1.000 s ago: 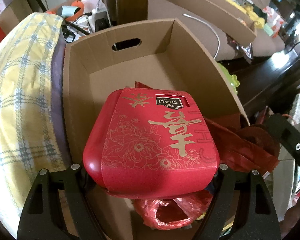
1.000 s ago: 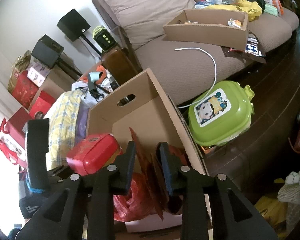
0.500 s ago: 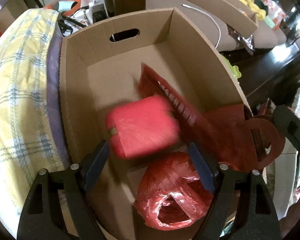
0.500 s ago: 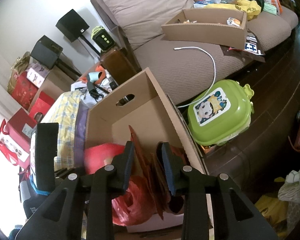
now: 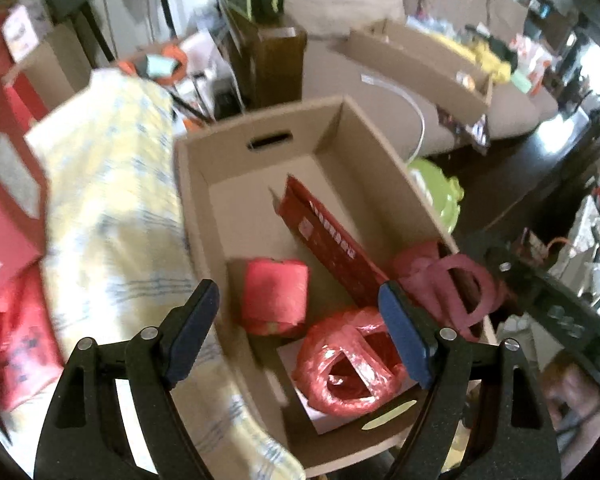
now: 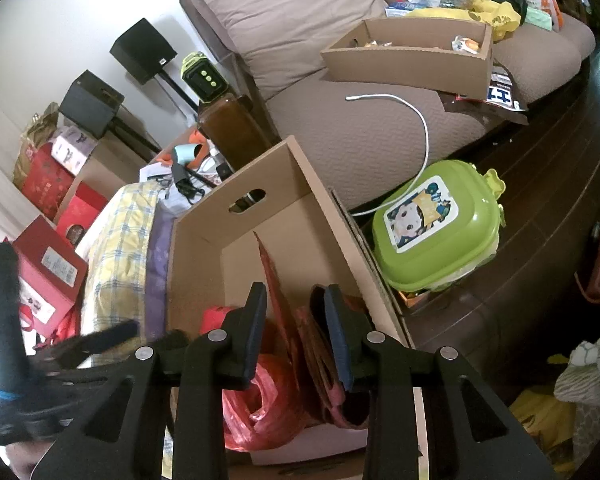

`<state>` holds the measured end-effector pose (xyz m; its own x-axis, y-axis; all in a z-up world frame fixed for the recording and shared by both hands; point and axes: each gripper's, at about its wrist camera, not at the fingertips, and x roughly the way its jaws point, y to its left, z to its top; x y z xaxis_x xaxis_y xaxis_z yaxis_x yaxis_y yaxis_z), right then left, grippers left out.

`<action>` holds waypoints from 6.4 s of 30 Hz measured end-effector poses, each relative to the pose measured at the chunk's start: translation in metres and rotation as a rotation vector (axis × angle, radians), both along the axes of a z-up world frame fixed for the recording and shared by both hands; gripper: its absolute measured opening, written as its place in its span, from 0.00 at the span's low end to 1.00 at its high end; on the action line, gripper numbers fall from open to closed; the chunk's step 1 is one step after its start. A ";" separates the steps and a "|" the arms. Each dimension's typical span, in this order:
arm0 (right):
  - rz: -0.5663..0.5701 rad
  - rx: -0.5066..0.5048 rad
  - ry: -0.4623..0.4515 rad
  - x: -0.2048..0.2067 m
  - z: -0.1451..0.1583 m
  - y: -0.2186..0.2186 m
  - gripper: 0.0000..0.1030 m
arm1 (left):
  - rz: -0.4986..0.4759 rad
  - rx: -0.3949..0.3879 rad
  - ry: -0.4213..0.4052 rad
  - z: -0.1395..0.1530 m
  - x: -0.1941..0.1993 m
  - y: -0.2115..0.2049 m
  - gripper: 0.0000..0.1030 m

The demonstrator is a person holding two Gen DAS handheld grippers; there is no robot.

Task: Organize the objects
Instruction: 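Open the left gripper while the right opens, releasing tin box and tea packet into the box, then withdraw both grippers from the cardboard box and move toward the plaid table, then reach the right gripper to the dark red folder on the table and grasp it, then lift the dark red folder off the table with the right gripper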

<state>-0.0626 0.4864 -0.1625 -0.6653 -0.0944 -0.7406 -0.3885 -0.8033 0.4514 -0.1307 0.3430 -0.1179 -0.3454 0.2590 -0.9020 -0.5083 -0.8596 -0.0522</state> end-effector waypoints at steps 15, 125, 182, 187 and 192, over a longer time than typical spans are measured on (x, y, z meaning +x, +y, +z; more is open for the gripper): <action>0.016 0.019 0.051 -0.002 0.019 -0.012 0.31 | 0.096 0.097 0.268 0.100 0.024 -0.088 0.79; 0.815 -0.038 0.022 -0.080 0.051 -0.401 0.60 | 0.434 0.175 -0.059 0.004 -0.025 -0.446 0.62; 0.646 -0.003 0.031 -0.027 0.028 -0.370 0.50 | 0.443 0.316 -0.127 0.002 0.020 -0.438 0.60; 0.663 0.042 0.048 -0.025 0.028 -0.373 0.44 | 0.454 0.365 -0.146 0.006 0.022 -0.441 0.63; 0.644 0.038 0.044 -0.024 0.027 -0.370 0.39 | 0.401 0.359 -0.130 0.022 0.028 -0.434 0.62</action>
<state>-0.0867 0.1165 -0.1352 -0.5137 -0.4590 -0.7249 0.1947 -0.8852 0.4225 -0.1030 -0.0909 -0.0957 -0.3725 0.4291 -0.8229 -0.1142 -0.9011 -0.4182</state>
